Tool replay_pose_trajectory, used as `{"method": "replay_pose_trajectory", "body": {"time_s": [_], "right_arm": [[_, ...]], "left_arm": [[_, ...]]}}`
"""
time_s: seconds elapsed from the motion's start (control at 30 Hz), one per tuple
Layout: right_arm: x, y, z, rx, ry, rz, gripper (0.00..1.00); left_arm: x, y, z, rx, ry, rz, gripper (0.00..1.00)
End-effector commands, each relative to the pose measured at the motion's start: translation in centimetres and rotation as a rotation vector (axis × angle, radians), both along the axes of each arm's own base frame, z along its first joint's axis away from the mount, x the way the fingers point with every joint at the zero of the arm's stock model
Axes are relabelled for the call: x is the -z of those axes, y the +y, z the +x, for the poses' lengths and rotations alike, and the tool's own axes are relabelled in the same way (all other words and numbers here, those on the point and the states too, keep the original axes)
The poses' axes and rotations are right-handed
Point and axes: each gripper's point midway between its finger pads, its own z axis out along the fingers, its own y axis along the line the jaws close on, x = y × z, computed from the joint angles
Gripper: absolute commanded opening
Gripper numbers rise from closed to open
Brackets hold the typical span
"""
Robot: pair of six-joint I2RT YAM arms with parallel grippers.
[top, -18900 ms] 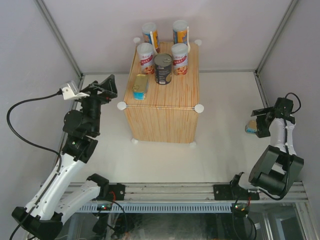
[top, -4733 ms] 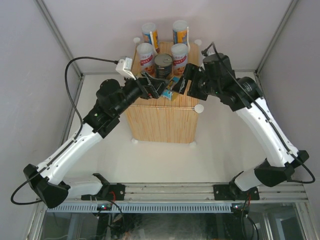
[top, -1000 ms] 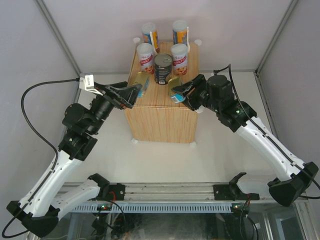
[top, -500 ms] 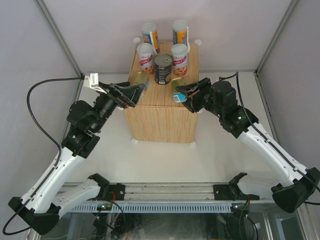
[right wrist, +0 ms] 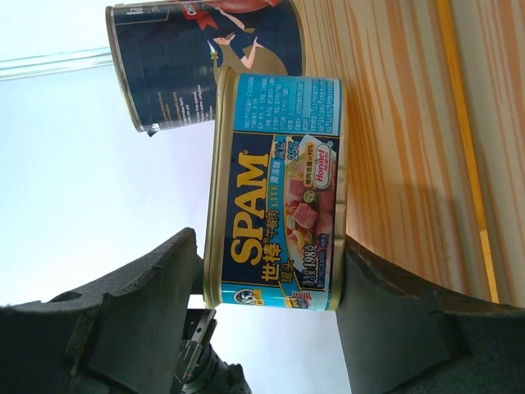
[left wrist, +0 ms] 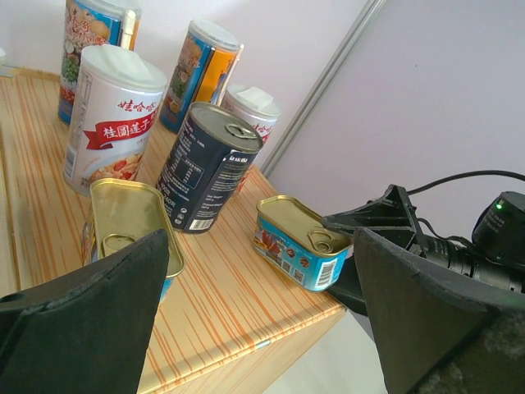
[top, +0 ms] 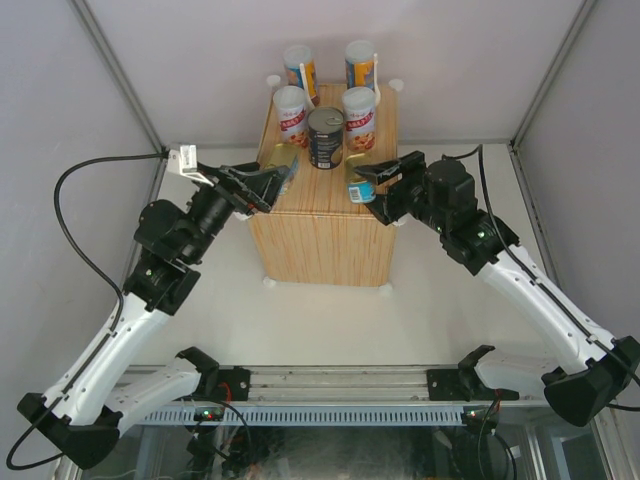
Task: Place and organize the canned foods onto the counter
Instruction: Place the canned food on the counter.
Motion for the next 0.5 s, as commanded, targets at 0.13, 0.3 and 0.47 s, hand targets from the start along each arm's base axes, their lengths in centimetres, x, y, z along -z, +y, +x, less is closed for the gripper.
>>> {"method": "replay_pose_trajectory", "body": {"time_s": [0.13, 0.3, 0.47], "right_arm": [[2.9, 0.2, -1.5, -0.033, 0.153, -0.067, 0.66], [2.7, 0.3, -2.3, -0.031, 0.185, -0.069, 0.67], [1.7, 0.2, -3.0, -0.020, 0.187, -0.083, 0.68]], "left_arm": [[-2.9, 0.6, -0.5, -0.001, -0.084, -0.021, 0.97], [-3.0, 0.6, -0.6, 0.002, -0.089, -0.020, 0.97], [-3.0, 0.7, -0.6, 0.000, -0.093, -0.022, 0.97]]}}
